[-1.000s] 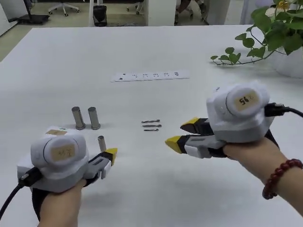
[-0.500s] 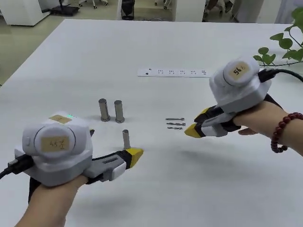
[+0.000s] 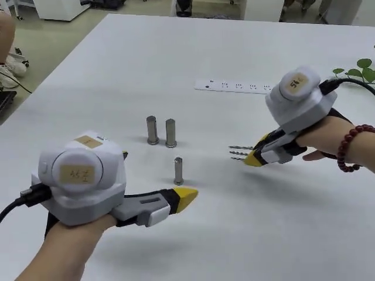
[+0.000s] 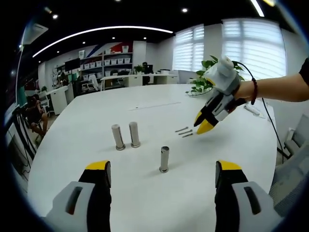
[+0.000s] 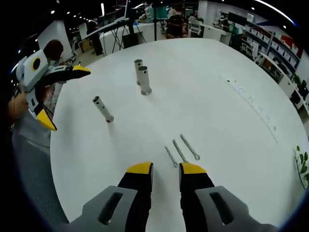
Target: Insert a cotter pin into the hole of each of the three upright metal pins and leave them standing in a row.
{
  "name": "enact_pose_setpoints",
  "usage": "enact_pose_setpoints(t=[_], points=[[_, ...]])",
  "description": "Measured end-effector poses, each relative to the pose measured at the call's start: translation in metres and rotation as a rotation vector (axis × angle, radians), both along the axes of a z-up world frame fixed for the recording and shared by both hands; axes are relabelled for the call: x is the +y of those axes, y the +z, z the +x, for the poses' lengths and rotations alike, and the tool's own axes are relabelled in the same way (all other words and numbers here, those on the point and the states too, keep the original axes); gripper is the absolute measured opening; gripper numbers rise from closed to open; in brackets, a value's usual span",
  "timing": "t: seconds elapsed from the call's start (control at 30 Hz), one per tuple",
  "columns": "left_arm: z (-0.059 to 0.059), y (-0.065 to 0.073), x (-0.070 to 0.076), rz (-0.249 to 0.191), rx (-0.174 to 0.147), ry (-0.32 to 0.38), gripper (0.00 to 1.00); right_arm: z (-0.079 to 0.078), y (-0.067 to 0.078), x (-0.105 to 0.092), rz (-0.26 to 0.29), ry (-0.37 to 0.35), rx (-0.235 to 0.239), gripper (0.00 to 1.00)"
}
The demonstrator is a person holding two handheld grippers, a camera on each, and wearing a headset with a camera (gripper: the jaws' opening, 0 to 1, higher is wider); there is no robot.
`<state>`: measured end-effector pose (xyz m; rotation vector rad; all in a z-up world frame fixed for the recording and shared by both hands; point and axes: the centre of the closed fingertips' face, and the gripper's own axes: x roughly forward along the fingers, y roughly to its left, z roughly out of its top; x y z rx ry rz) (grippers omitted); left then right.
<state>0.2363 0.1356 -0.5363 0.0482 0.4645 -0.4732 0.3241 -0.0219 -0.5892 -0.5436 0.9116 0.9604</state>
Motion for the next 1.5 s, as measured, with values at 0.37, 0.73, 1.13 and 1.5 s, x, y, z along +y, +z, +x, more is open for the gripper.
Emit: enact_pose_setpoints(t=[0.37,0.73,1.13,1.5], points=[[-0.004,-0.002,0.013,0.011,0.009,0.009,0.90,0.014,-0.021,0.002,-0.090,0.067,0.048,0.08],[-0.007,0.003,0.022,0.013,0.005,0.019,0.87,0.006,-0.025,0.006,-0.144,0.118,0.031,0.00],[-0.009,0.005,0.014,-0.005,0.008,-0.016,0.81,0.010,-0.021,0.010,-0.143,0.185,-0.027,0.00],[-0.009,0.006,0.006,-0.037,0.016,-0.038,0.68,-0.015,0.006,0.035,-0.090,0.381,-0.204,0.00]])
